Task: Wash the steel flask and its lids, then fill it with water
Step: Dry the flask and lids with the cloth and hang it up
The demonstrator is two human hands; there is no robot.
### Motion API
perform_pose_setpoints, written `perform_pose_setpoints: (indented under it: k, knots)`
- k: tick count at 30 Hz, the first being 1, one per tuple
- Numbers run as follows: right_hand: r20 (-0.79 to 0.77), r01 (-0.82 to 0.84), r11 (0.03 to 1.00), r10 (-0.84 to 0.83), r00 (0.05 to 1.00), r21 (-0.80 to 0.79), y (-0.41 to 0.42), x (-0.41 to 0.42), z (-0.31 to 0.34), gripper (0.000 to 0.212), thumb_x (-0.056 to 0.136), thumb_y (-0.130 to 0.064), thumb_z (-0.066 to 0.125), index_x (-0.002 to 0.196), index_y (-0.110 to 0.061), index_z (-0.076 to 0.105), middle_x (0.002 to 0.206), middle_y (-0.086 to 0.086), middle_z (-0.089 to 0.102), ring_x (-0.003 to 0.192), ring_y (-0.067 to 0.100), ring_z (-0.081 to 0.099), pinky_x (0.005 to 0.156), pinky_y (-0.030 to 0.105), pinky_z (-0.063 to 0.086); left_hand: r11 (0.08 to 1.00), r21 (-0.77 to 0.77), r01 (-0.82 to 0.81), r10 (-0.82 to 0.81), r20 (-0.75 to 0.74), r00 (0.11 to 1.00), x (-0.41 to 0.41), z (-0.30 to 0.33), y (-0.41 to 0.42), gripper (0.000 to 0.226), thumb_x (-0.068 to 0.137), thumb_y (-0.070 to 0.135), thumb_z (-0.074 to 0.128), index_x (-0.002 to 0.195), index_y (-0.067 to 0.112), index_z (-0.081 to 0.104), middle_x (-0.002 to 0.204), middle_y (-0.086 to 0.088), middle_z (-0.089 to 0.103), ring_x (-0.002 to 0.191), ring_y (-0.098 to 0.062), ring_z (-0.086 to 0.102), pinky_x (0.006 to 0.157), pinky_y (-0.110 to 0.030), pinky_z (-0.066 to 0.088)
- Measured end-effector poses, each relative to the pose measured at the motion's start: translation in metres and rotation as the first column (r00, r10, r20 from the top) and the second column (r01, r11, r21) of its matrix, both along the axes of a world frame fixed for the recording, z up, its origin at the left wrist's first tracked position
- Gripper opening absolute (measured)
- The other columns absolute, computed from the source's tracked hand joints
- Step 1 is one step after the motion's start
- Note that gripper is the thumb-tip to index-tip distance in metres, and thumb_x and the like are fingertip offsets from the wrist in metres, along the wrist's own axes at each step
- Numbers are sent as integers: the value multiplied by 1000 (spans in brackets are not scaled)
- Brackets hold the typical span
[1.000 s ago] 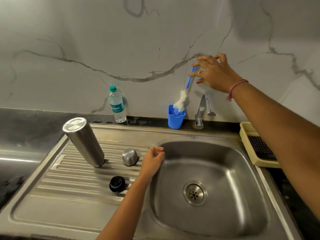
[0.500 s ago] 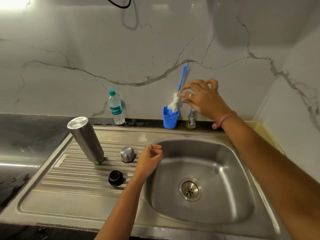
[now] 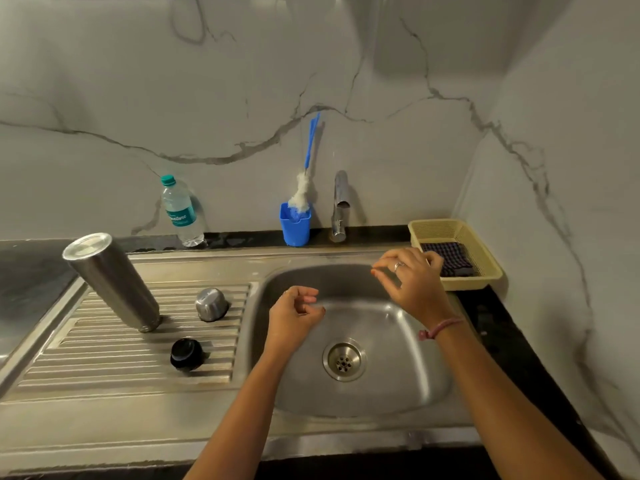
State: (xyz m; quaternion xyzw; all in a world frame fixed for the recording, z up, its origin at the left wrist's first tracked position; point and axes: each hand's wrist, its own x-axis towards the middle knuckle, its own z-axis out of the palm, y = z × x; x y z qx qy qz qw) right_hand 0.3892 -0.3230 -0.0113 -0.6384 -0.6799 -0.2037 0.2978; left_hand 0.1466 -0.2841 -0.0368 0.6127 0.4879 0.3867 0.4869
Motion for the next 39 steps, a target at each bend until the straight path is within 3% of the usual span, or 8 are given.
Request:
perform_pose_setpoints:
  k: [3, 7, 10, 13, 19, 28, 35, 39]
  knots:
    - [-54, 77, 995, -80, 995, -59, -17, 20, -16, 15, 88, -39, 57, 89, -32, 71, 95, -14, 64, 89, 7, 57, 81, 28, 16, 997, 30, 75, -72, -77, 994, 16, -2, -4, 27, 85, 0, 68, 98, 24, 64, 97, 3, 63, 66, 6, 56, 63, -7, 46]
    - [-96, 148, 977, -164, 982, -153, -28, 54, -23, 26, 90, -41, 49, 92, -29, 71, 94, -11, 66, 82, 12, 61, 82, 31, 28, 992, 19, 125, -123, -113, 986, 40, -5, -3, 25, 90, 10, 67, 101, 31, 62, 110, 9, 60, 96, -2, 59, 70, -9, 46]
    - [-172, 117, 978, -148, 974, -175, -32, 77, -12, 18, 91, -30, 58, 92, -20, 72, 86, -3, 69, 74, 16, 63, 70, 39, 52, 986, 9, 169, -167, -116, 979, 60, -6, 1, 23, 92, 10, 64, 105, 29, 63, 110, 12, 61, 96, 0, 59, 70, -8, 45]
    - [-217, 156, 968, -199, 956, -198, -30, 100, -3, 12, 88, -21, 66, 96, -15, 73, 85, -1, 70, 73, 15, 64, 65, 30, 54, 973, 4, 232, -230, -130, 965, 84, -7, 9, 22, 92, 9, 63, 109, 23, 65, 106, 12, 63, 92, 0, 60, 69, -3, 45]
    - [-319, 225, 856, -399, 860, -465, 2, 152, 3, 27, 92, -14, 56, 116, -5, 61, 109, 4, 60, 92, 22, 59, 83, 38, 52, 936, -71, 344, -351, -114, 930, 142, -5, 30, 22, 92, 10, 64, 112, 19, 64, 108, 1, 65, 93, -12, 63, 67, -7, 47]
    - [-181, 166, 598, -476, 861, -784, 70, 208, -10, 50, 94, -2, 40, 144, -10, 40, 145, 11, 43, 127, 28, 46, 104, 37, 39, 911, -222, 348, -371, -67, 926, 211, -21, 59, 17, 94, 16, 62, 111, 18, 64, 109, -9, 67, 97, -15, 61, 78, -18, 45]
    - [-31, 192, 469, -426, 904, -862, 99, 222, -27, 45, 92, -5, 39, 135, -12, 48, 128, 12, 57, 105, 27, 58, 86, 34, 50, 884, -306, 353, -393, -78, 916, 246, -27, 67, 14, 92, 31, 69, 95, 23, 58, 95, 0, 63, 85, -12, 60, 69, -20, 48]
    - [-6, 181, 442, -388, 922, -879, 110, 228, -40, 68, 87, -4, 38, 149, -30, 29, 141, 11, 49, 114, 30, 57, 94, 44, 51, 877, -326, 352, -393, -65, 917, 257, -38, 67, 16, 89, 26, 72, 94, 21, 58, 92, 0, 64, 81, -12, 60, 67, -21, 49]
